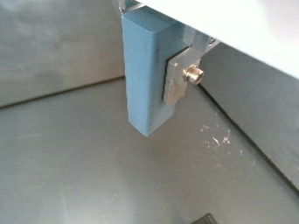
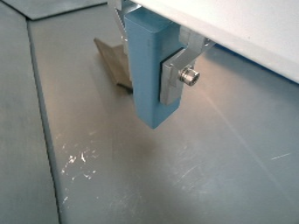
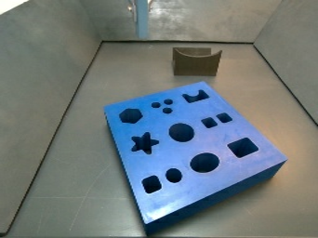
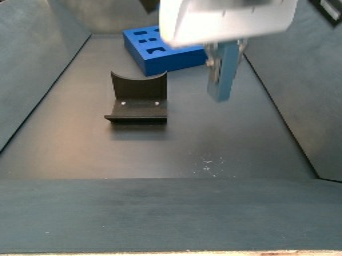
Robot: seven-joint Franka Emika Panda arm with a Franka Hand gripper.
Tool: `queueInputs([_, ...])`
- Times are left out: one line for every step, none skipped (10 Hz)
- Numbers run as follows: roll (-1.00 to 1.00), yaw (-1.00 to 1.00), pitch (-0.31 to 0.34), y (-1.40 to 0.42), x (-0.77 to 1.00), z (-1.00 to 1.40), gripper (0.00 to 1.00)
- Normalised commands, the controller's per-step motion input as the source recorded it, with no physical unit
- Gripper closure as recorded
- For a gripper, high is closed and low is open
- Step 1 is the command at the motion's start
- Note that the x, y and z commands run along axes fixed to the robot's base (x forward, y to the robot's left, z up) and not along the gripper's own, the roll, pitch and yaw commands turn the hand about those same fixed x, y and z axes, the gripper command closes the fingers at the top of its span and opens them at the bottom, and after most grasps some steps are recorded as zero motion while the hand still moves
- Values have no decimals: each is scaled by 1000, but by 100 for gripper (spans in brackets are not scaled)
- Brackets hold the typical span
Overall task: Pick up the rectangle object. Move up. Move to above the board. Insert the rectangle object.
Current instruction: Move to above the board.
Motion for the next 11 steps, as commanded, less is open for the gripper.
queueInputs([258, 32, 47, -175, -69, 1000, 100])
queueInputs([249, 33, 43, -159, -70, 1000, 100])
queueInputs([232, 31, 42, -143, -69, 1000, 100])
queueInputs([227, 30, 48, -125, -67, 997, 100])
queueInputs([233, 32, 59, -81, -43, 787, 100])
queueInputs([225, 34, 77, -54, -27, 629, 100])
queueInputs([209, 36, 85, -43, -14, 525, 100])
queueInputs([189, 38, 117, -24, 1, 260, 100])
queueInputs([-105, -1000, 80, -1000, 140, -61, 100])
queueInputs([-106, -1000, 74, -1000, 143, -91, 100])
queueInputs([-149, -1000, 82, -1000, 148, -92, 100])
